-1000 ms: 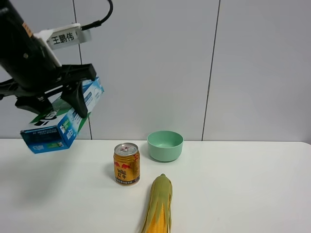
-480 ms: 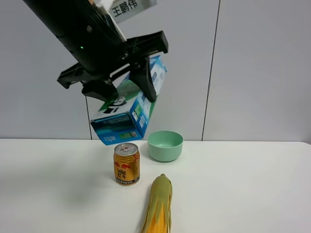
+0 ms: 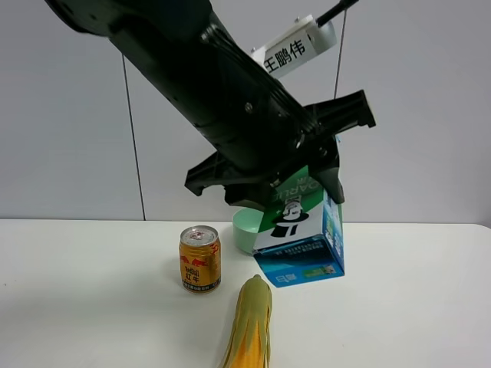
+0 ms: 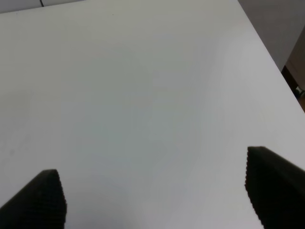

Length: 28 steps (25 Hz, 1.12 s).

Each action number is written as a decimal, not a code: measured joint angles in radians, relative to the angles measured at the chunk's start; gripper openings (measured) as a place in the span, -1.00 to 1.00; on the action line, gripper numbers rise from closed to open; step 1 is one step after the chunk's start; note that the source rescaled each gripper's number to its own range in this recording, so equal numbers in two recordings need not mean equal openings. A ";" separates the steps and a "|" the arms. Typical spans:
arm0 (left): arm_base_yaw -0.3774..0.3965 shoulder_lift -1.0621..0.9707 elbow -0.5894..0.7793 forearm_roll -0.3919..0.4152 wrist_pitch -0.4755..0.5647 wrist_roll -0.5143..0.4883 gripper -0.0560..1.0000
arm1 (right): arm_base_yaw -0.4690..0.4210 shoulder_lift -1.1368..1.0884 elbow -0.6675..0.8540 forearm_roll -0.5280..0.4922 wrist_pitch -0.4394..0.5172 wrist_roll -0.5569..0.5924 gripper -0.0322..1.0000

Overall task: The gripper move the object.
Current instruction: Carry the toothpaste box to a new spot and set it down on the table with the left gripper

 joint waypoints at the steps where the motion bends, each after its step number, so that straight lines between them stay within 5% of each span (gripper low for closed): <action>1: 0.000 0.019 0.000 -0.006 -0.016 0.000 -0.87 | 0.000 0.000 0.000 0.000 0.000 0.000 1.00; 13: 0.000 0.337 -0.129 -0.020 -0.080 -0.006 -0.87 | 0.000 0.000 0.000 0.000 0.000 0.000 1.00; 28: 0.021 0.600 -0.448 0.047 0.166 -0.006 -0.87 | 0.000 0.000 0.000 0.000 0.000 0.000 1.00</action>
